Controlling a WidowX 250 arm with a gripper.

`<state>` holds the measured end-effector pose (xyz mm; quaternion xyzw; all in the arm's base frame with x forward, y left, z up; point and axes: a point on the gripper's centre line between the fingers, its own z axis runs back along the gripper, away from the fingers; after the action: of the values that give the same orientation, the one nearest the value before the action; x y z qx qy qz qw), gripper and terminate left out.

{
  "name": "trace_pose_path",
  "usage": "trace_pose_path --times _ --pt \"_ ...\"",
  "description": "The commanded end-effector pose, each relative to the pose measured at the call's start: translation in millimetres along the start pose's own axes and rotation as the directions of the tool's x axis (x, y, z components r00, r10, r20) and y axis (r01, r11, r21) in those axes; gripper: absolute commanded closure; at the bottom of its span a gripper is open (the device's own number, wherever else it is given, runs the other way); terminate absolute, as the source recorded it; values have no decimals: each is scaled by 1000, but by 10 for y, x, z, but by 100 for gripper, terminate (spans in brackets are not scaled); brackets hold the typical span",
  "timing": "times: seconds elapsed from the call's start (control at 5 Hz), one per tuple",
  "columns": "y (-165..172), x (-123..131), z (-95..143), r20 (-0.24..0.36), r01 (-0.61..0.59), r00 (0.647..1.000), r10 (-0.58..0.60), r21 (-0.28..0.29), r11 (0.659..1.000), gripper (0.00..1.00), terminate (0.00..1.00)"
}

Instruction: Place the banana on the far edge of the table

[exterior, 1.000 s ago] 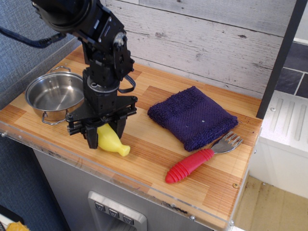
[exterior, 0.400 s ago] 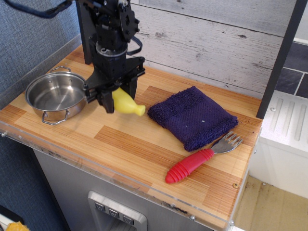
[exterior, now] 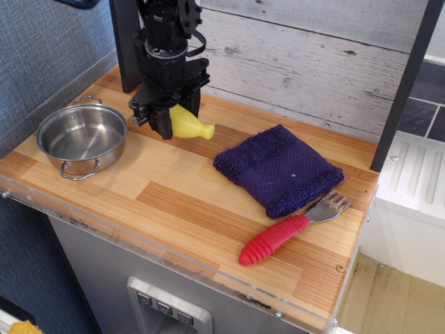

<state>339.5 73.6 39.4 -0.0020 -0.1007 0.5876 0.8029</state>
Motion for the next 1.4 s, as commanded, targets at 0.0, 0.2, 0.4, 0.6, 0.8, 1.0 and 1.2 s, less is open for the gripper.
trace_pose_path --times 0.0,0.2,0.4,0.6,0.8,1.0,1.2 --pt "-183 282 0 2 -69 998 69 -82 994 100 0" --pt "-316 265 -42 19 -32 999 33 -71 997 100 0" --pt "-388 264 -90 16 -25 1000 26 -70 997 100 0" --pt "-436 233 -179 12 -11 1000 12 -56 998 100 0" --pt "-392 234 -234 4 -25 1000 25 -40 999 100 0" --pt "-354 185 -258 -13 -71 997 71 6 997 100 0" --pt "-299 184 -207 -25 -113 993 115 49 992 0 0"
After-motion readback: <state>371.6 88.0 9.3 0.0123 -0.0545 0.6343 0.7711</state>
